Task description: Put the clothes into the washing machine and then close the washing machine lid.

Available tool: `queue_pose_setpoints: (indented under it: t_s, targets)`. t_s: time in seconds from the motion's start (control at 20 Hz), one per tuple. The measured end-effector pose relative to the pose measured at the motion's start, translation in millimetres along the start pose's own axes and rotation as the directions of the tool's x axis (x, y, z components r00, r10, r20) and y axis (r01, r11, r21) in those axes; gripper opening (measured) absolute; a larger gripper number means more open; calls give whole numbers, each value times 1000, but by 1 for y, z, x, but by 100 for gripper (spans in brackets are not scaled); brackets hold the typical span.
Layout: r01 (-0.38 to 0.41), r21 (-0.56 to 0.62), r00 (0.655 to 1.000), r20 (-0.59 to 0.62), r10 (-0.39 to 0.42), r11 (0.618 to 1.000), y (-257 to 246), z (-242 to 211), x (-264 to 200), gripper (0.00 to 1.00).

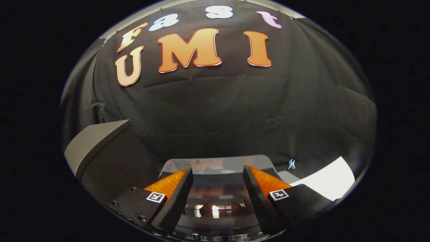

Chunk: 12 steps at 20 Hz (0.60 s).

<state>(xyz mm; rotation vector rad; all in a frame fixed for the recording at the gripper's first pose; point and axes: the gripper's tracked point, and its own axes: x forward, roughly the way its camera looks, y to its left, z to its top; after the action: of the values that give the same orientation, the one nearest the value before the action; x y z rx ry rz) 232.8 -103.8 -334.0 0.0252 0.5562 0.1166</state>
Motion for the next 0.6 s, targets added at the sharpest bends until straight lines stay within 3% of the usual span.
queue_pose_setpoints:
  t_s: [0.3, 0.6]
  targets:
    - [17, 36, 1000, -18, -16, 999, -2, -16, -9, 97]
    - [11, -4, 997, 82, -11, 1000, 9, 27, -43, 99]
